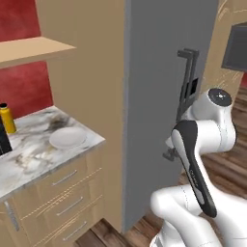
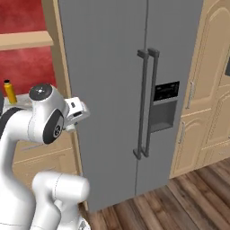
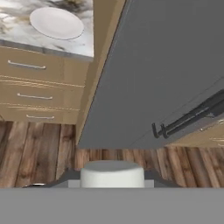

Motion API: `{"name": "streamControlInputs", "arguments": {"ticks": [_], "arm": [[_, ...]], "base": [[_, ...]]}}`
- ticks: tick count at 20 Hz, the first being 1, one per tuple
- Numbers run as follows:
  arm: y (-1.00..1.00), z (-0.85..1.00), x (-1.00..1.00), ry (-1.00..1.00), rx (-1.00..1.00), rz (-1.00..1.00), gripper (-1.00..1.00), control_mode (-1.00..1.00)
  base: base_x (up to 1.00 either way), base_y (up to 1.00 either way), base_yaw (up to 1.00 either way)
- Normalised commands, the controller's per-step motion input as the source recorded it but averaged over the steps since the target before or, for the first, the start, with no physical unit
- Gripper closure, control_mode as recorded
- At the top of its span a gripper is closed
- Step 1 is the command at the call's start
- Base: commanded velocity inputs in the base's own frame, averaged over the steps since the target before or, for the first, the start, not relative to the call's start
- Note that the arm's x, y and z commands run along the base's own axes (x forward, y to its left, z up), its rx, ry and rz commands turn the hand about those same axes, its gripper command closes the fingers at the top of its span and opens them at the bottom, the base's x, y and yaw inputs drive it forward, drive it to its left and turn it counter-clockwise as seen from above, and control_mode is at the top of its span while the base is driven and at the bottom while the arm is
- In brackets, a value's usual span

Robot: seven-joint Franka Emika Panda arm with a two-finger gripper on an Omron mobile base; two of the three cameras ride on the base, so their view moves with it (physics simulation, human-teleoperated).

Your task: Pick the marshmallow from the counter and place it in the microwave. Then turn on the microwave.

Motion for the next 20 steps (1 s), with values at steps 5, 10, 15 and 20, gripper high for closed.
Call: {"name": "streamControlInputs", "arguments": {"ticks": [5,10,15,20], "arm": [[0.00,0.00,0.00,0.00,0.00,0.00,1.00,1.00],[0.00,0.00,0.00,0.00,0.00,0.00,1.00,1.00],[0.00,0.00,0.00,0.00,0.00,0.00,1.00,1.00],[0.00,0.00,0.00,0.00,0.00,0.00,1.00,1.00]], "base": [[-0.26,-0.69,-0.19],[-0.13,-0.68,-0.22],[-0.02,-0.66,-0.25],[0.00,-0.64,-0.26]]}}
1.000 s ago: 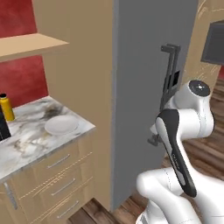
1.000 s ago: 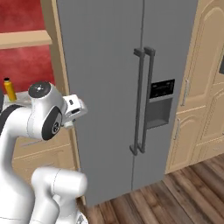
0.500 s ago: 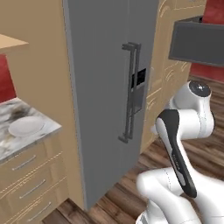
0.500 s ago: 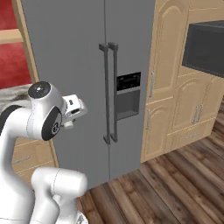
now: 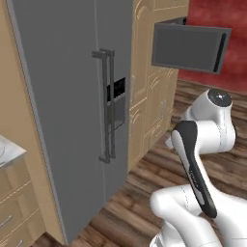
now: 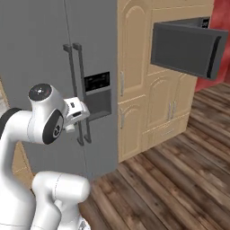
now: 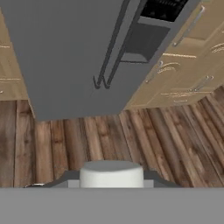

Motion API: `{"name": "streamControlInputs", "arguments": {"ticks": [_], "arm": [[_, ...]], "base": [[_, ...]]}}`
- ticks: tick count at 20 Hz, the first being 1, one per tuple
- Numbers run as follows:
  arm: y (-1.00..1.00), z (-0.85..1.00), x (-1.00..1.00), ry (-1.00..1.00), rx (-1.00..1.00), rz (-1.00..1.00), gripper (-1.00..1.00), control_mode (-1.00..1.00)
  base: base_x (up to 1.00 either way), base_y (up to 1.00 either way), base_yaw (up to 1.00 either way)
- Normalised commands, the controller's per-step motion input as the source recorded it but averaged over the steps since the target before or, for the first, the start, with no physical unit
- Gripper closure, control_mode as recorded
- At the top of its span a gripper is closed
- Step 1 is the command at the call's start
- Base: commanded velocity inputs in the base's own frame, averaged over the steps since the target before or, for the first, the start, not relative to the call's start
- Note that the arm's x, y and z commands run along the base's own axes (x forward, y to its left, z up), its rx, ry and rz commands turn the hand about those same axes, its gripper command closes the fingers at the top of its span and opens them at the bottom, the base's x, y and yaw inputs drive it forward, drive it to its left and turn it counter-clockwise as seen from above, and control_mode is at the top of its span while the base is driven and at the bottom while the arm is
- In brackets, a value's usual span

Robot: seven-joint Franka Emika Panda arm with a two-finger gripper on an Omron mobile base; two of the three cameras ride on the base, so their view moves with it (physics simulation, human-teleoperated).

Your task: Pick the marshmallow from the counter and place it in the microwave. Then turn on the microwave.

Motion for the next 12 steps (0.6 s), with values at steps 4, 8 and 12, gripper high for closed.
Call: {"name": "streamControlInputs", "arguments": {"ticks": [4,8,12], "arm": [[0.00,0.00,0.00,0.00,0.00,0.00,1.00,1.00],[0.00,0.00,0.00,0.00,0.00,0.00,1.00,1.00],[0.00,0.00,0.00,0.00,0.00,0.00,1.00,1.00]], "base": [[0.00,-0.63,-0.26],[0.00,-0.62,-0.25],[0.00,-0.59,-0.26]]}}
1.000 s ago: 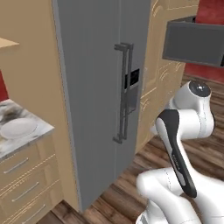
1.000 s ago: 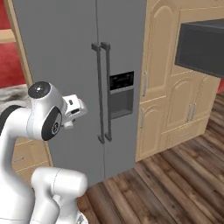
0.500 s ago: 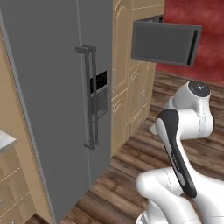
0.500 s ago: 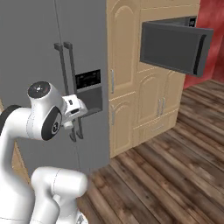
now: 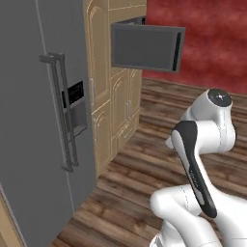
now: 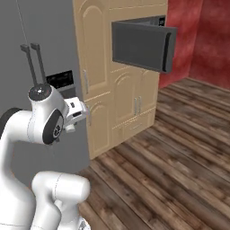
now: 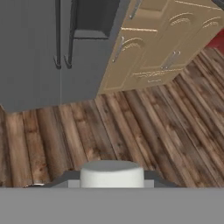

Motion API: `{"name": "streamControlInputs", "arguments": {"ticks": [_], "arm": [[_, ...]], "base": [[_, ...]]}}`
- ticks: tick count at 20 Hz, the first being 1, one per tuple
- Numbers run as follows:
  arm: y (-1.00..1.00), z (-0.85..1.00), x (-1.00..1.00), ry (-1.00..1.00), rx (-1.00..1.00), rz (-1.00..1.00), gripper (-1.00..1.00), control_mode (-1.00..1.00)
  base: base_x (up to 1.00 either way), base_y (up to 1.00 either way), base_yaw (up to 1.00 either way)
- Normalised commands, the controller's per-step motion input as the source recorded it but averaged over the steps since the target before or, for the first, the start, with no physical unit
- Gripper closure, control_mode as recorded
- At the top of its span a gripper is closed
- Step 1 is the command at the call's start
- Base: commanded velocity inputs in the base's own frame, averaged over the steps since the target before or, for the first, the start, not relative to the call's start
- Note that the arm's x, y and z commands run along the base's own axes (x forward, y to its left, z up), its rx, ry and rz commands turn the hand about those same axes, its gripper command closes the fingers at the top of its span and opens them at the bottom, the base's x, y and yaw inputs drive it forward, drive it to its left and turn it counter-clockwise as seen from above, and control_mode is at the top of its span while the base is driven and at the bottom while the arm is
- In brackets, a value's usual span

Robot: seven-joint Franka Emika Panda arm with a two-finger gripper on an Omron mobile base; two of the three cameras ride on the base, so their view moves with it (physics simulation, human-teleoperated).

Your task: Pick the marshmallow from the counter and place it in the microwave. Then turn on the microwave.

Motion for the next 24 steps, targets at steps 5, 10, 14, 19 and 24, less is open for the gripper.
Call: {"name": "streamControlInputs", "arguments": {"ticks": [5,10,14,19,24], "arm": [[0.00,0.00,0.00,0.00,0.00,0.00,1.00,1.00],[0.00,0.00,0.00,0.00,0.00,0.00,1.00,1.00],[0.00,0.00,0.00,0.00,0.00,0.00,1.00,1.00],[0.00,0.00,0.00,0.00,0.00,0.00,1.00,1.00],[0.00,0.00,0.00,0.00,0.00,0.00,1.00,1.00]], "base": [[0.03,-0.59,-0.26],[0.15,-0.51,-0.25],[0.26,-0.50,-0.24],[0.27,-0.51,-0.23],[0.38,-0.49,-0.20]]}}
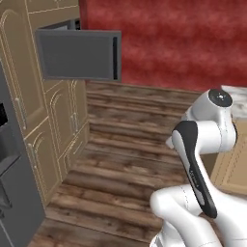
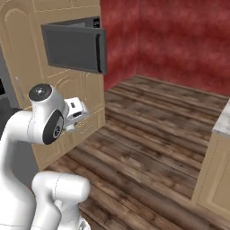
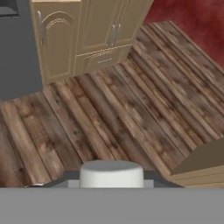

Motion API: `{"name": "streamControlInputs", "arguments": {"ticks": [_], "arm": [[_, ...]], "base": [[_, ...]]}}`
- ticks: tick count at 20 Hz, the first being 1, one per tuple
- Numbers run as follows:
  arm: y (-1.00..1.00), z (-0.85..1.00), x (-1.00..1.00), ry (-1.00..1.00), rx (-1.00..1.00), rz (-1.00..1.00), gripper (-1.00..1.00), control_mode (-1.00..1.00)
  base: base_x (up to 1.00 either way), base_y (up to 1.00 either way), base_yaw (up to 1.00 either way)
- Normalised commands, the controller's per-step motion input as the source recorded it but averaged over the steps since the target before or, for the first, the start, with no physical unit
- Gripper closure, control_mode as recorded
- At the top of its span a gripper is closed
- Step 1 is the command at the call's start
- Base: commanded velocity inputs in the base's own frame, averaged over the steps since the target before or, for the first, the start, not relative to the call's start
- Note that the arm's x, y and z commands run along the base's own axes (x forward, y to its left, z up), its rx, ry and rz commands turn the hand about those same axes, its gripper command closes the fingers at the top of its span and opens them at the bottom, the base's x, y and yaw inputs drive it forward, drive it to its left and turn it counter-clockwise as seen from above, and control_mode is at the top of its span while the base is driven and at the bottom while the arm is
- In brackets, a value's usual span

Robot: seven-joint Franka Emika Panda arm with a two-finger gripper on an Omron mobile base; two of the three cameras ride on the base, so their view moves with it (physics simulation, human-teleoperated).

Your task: Pick the marshmallow from the counter and place it in the microwave. Then turn on the microwave.

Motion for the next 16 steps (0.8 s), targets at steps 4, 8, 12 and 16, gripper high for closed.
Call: {"name": "streamControlInputs", "arguments": {"ticks": [4,8,12,16], "arm": [[0.00,0.00,0.00,0.00,0.00,0.00,1.00,1.00],[0.00,0.00,0.00,0.00,0.00,0.00,1.00,1.00],[0.00,0.00,0.00,0.00,0.00,0.00,1.00,1.00],[0.00,0.00,0.00,0.00,0.00,0.00,1.00,1.00]], "base": [[0.45,-0.49,-0.18],[0.49,-0.48,-0.17],[0.50,-0.48,-0.16],[0.53,-0.40,-0.14]]}}
